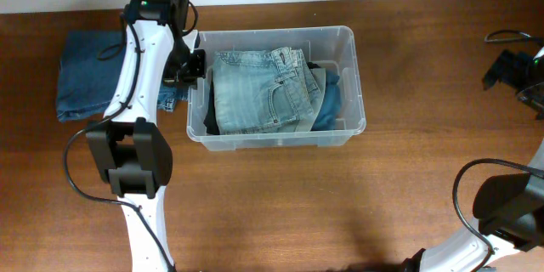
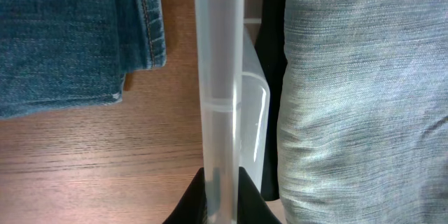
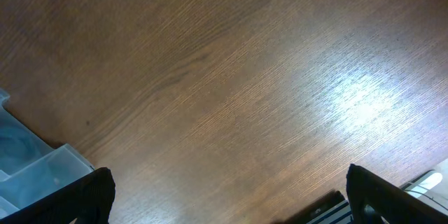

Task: Pack container
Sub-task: 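Move the left gripper onto the dark blue jeans on the table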

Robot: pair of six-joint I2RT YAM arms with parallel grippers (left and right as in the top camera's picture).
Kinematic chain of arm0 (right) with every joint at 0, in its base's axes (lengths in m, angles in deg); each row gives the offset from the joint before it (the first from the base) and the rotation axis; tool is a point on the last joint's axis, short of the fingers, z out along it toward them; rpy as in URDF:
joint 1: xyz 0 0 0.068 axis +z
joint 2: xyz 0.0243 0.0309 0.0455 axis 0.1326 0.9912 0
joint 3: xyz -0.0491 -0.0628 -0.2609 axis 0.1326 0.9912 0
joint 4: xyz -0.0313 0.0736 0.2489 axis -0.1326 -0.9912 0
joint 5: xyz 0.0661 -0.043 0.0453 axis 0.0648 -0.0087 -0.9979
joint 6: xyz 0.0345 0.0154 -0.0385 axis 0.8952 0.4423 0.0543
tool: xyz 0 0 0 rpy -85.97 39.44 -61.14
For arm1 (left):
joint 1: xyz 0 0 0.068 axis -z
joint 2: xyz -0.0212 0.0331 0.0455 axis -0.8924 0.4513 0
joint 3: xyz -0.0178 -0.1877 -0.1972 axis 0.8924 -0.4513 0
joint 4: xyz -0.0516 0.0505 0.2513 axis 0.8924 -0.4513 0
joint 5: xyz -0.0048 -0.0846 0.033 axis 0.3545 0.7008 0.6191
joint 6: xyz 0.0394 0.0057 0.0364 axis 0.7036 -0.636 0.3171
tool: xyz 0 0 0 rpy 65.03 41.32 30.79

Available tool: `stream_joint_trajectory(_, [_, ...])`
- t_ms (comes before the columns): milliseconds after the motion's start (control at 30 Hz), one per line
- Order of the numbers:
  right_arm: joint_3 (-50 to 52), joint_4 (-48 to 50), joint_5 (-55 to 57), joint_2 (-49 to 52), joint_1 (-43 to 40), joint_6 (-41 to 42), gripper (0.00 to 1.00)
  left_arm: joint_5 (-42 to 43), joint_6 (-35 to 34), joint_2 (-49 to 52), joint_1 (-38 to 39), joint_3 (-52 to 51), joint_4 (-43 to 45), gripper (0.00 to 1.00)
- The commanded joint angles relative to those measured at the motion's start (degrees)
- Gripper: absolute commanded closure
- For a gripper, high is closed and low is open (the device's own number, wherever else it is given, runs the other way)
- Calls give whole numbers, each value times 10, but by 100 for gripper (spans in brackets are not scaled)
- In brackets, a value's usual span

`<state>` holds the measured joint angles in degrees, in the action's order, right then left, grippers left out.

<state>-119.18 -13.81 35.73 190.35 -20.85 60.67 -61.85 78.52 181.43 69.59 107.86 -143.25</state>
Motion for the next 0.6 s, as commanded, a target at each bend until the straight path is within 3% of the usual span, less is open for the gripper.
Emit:
stream_joint_trajectory(0, [1, 0, -1, 0, -1, 6, 2, 19, -18, 1, 5, -3, -3, 99])
stream_joint_trajectory(33, [1, 0, -1, 0, -1, 6, 2, 19, -18, 1, 5, -3, -4, 98])
stream_joint_trajectory(67, [1, 0, -1, 0, -1, 6, 2, 19, -17, 1, 5, -3, -5, 90])
stream_joint_trajectory(100, [1, 0, -1, 0, -1, 6, 2, 19, -17, 1, 5, -3, -6, 72])
stream_joint_trajectory(200, [1, 0, -1, 0, -1, 6, 2, 15, -15, 1, 5, -3, 8, 57])
stream_joint_trajectory(467, [1, 0, -1, 0, -1, 6, 2, 2, 4, 0, -19, 43, 7, 38])
stream_joint_trajectory(567, [1, 0, -1, 0, -1, 6, 1, 2, 4, -1, -51, 73, 2, 25])
